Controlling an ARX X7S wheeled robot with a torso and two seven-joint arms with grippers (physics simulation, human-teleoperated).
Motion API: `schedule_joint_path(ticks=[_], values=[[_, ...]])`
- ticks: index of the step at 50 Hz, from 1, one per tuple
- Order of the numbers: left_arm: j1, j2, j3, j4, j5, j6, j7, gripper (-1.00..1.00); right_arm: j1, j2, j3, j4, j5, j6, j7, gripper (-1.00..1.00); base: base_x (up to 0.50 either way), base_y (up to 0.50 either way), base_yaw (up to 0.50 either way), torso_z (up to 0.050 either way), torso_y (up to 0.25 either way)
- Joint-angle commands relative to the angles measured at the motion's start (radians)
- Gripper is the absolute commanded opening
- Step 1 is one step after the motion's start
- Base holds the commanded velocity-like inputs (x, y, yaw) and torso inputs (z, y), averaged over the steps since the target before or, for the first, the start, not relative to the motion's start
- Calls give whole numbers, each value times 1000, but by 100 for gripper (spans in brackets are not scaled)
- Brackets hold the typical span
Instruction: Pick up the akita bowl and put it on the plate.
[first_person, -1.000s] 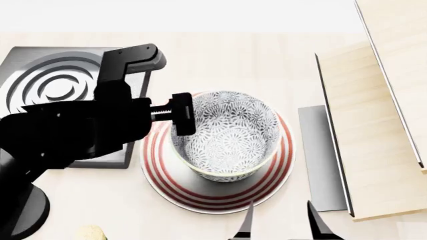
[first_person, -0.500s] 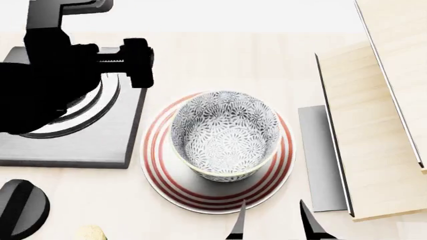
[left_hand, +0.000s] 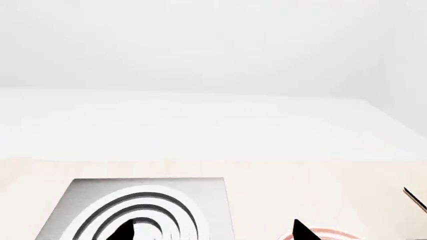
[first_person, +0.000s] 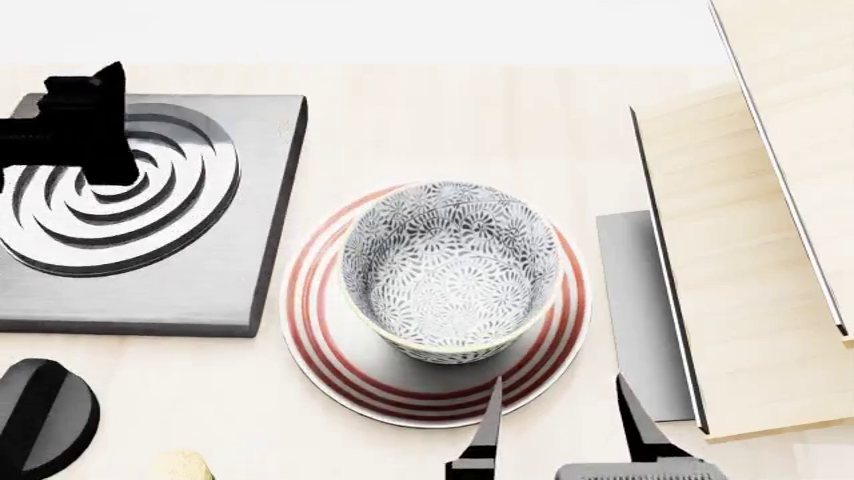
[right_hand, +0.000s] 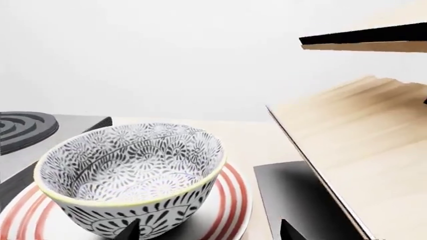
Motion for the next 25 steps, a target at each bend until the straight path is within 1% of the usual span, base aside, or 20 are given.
schedule_joint_path(ticks=[1,8,11,13,15,19,20,21,22,23,25], values=[[103,-184,14,198,153,141,-84,100,4,48,22,-128,-19,70,56,100,0,0,0,0,0],[174,-274,25,293,251,238,-127,100,2,80,29,-225,-38,120,90,100,0,0,0,0,0],[195,-299,30,324,282,264,-139,100,-5,92,31,-264,-47,133,102,100,0,0,0,0,0],[217,-326,37,359,341,289,-178,100,-8,106,32,-307,-58,151,115,100,0,0,0,0,0],[242,-355,44,393,368,323,-178,100,-10,119,36,-349,-64,172,127,100,0,0,0,0,0],[288,-384,59,422,433,377,-201,100,-13,134,40,-397,-73,193,139,100,0,0,0,0,0],[324,-397,72,432,462,427,-196,100,-14,141,43,-422,-78,205,147,100,0,0,0,0,0],[338,-401,78,438,484,442,-203,100,-16,146,44,-435,-81,208,149,100,0,0,0,0,0],[373,-408,93,447,536,477,-226,100,-22,156,47,-465,-89,217,158,100,0,0,0,0,0],[395,-411,102,453,559,503,-224,100,-28,163,50,-486,-93,222,164,100,0,0,0,0,0],[421,-415,110,459,619,526,-264,100,-36,173,54,-514,-97,227,170,100,0,0,0,0,0]])
